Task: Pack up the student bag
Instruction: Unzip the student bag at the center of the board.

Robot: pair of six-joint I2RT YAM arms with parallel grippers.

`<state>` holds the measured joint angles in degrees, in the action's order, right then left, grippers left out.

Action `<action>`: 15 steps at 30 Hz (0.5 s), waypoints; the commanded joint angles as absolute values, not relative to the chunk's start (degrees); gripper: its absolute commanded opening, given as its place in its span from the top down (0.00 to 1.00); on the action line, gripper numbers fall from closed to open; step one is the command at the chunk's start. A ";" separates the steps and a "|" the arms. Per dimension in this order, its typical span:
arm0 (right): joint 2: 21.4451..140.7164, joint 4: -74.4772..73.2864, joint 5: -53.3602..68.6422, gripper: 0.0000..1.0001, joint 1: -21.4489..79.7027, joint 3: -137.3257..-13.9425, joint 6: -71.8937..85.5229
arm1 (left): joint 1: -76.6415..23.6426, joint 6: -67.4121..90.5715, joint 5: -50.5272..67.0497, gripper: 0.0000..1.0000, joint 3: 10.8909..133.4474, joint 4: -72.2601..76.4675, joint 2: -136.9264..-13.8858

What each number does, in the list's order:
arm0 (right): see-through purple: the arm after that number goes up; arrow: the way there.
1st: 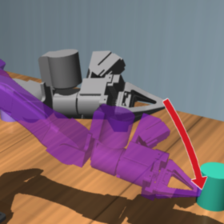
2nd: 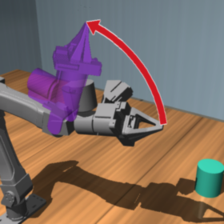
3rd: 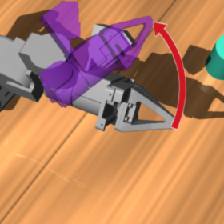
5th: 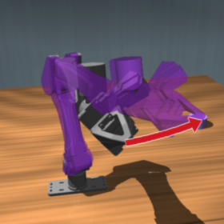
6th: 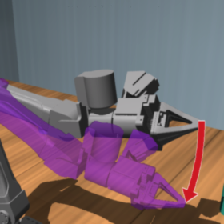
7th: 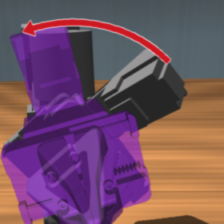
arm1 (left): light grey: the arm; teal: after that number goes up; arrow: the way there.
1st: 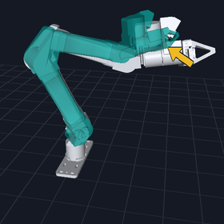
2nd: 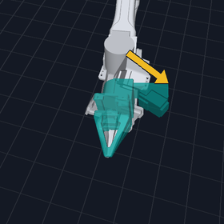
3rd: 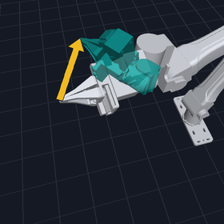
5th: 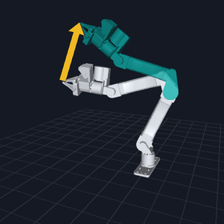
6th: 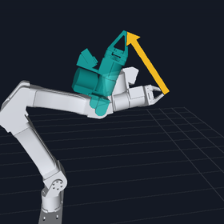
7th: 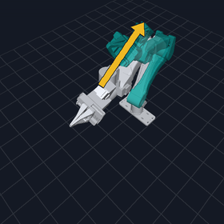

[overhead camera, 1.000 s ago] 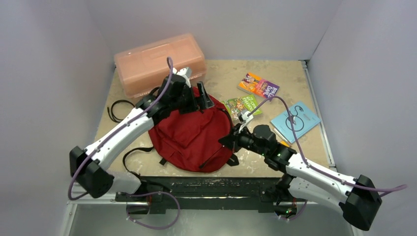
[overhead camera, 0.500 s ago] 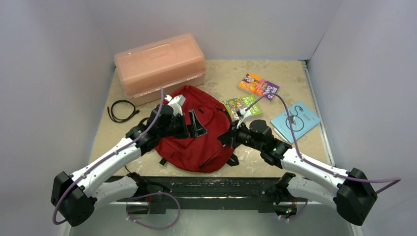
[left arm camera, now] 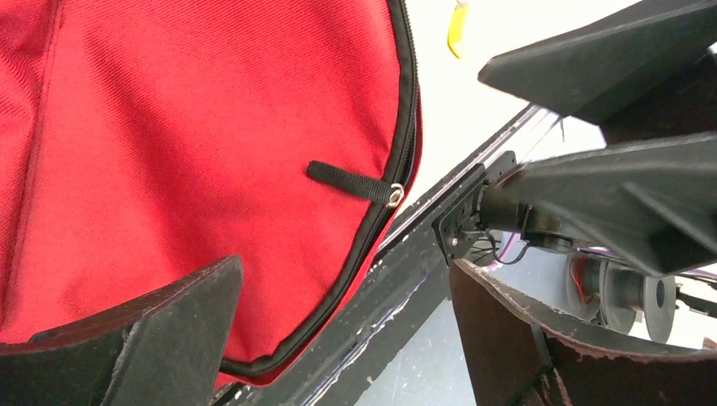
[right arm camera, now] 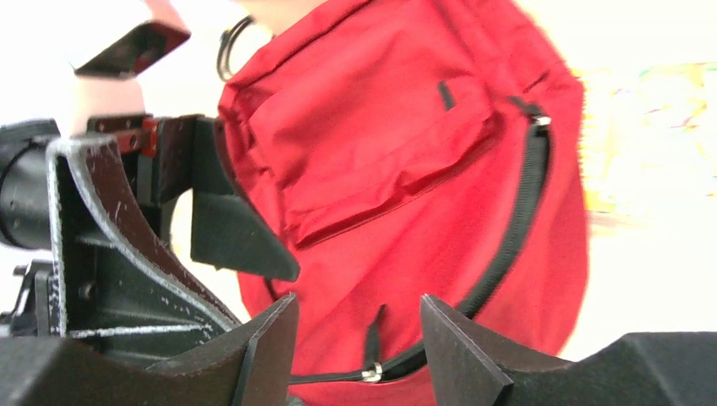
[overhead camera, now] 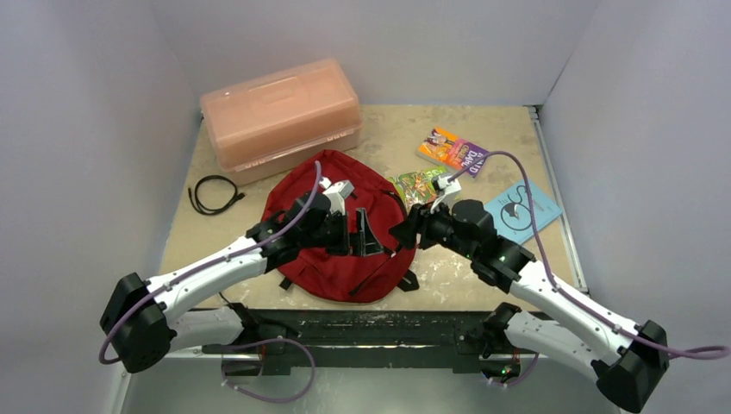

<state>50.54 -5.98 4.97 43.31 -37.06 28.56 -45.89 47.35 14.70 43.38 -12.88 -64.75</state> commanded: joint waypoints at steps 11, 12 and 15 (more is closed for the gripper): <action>57.15 -15.55 -2.24 0.42 38.61 -40.97 35.50 | -46.90 43.99 16.83 0.20 58.75 -19.52 -79.32; 57.74 -15.18 -1.97 0.43 38.62 -40.96 35.58 | -47.09 43.59 16.50 0.21 59.10 -19.90 -79.96; 58.92 -13.29 -0.41 0.43 38.61 -40.74 35.61 | -48.06 40.73 16.17 0.21 60.69 -21.21 -82.10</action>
